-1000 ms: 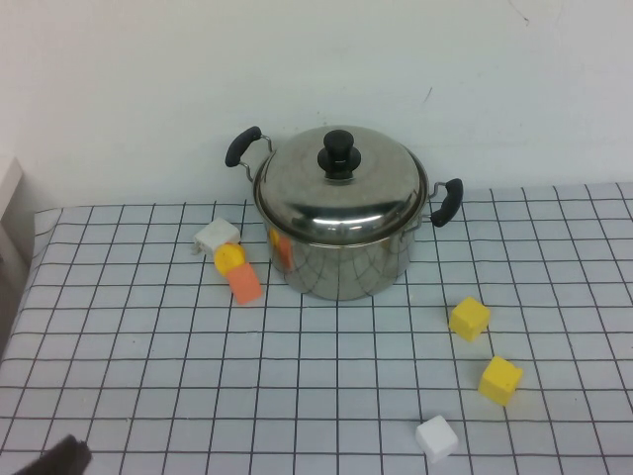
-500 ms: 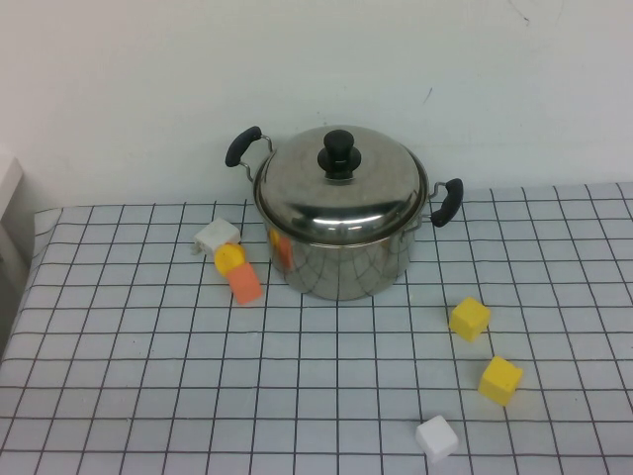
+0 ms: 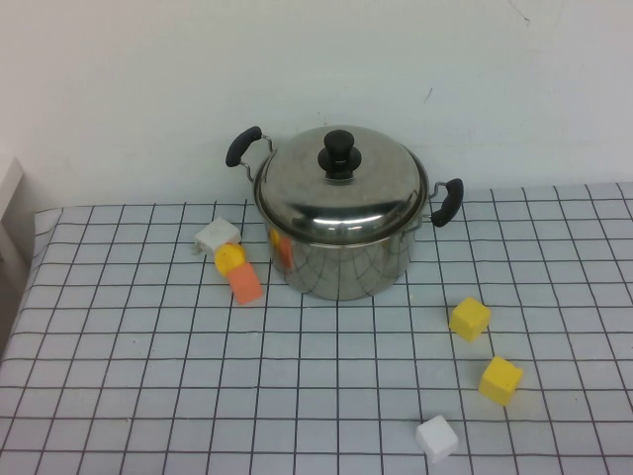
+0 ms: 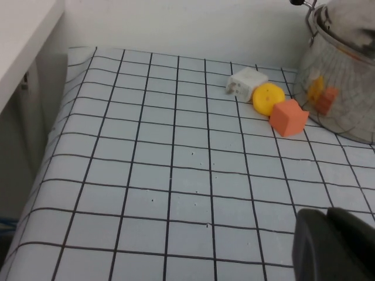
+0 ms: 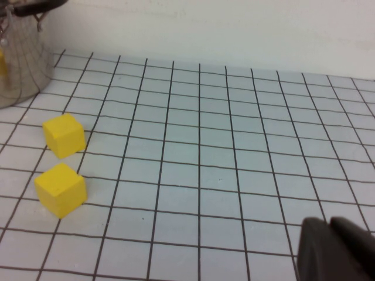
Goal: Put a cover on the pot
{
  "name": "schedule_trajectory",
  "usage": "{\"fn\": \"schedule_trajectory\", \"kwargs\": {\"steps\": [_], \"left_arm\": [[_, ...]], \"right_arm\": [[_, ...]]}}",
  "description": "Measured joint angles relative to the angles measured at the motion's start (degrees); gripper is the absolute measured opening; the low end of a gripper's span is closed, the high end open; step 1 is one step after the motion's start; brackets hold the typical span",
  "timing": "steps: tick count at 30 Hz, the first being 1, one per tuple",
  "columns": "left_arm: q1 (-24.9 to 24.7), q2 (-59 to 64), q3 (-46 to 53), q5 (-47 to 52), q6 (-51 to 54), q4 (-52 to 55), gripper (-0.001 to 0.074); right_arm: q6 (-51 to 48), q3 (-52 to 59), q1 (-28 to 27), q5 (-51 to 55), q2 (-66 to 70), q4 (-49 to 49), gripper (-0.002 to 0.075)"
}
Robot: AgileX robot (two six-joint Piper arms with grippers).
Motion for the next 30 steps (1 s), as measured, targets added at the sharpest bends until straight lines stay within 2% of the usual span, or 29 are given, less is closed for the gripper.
{"fn": "schedule_trajectory", "kwargs": {"steps": [10,30], "left_arm": [[0.95,-0.13,0.0,-0.23,9.47,-5.09,0.0],[0.95,-0.13,0.0,-0.25,10.44,-5.79,0.0]], "right_arm": [[0.0,0.0,0.0,0.0,0.0,0.0,0.001],[0.0,0.0,0.0,0.0,0.0,0.0,0.001]]}}
